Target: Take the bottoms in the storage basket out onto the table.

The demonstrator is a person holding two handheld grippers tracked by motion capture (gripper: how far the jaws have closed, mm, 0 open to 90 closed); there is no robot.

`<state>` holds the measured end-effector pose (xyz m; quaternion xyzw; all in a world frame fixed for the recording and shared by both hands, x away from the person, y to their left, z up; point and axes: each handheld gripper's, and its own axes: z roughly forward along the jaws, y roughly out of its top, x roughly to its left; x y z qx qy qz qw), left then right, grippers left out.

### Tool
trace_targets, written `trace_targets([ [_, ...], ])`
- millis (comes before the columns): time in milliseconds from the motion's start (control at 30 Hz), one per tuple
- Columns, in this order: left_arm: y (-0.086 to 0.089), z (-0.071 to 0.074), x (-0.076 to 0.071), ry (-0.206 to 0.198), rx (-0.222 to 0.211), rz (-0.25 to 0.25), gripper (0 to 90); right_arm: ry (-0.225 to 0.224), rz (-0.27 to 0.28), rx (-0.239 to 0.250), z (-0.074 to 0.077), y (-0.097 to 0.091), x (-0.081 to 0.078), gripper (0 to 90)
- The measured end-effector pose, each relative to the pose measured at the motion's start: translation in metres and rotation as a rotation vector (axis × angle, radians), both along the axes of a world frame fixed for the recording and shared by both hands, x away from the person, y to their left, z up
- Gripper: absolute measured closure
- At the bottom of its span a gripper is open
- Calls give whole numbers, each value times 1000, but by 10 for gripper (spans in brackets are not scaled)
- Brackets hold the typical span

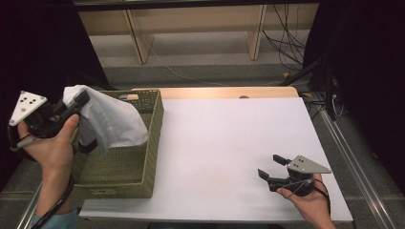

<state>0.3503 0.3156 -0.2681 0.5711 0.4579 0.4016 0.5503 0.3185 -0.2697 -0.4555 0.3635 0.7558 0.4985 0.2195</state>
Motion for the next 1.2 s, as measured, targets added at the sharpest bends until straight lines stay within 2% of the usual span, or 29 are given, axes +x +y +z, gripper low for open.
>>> trace_targets([
  [333, -3, 12, 5, -22, -9, -9, 803, -1, -2, -3, 0, 0, 0, 229],
  [767, -7, 20, 9, -41, -30, -26, 803, -2, -2, 2, 0, 0, 0, 229],
  [1200, -15, 29, 14, -52, -31, -48, 803, -2, 0, -2, 0, 0, 0, 230],
])
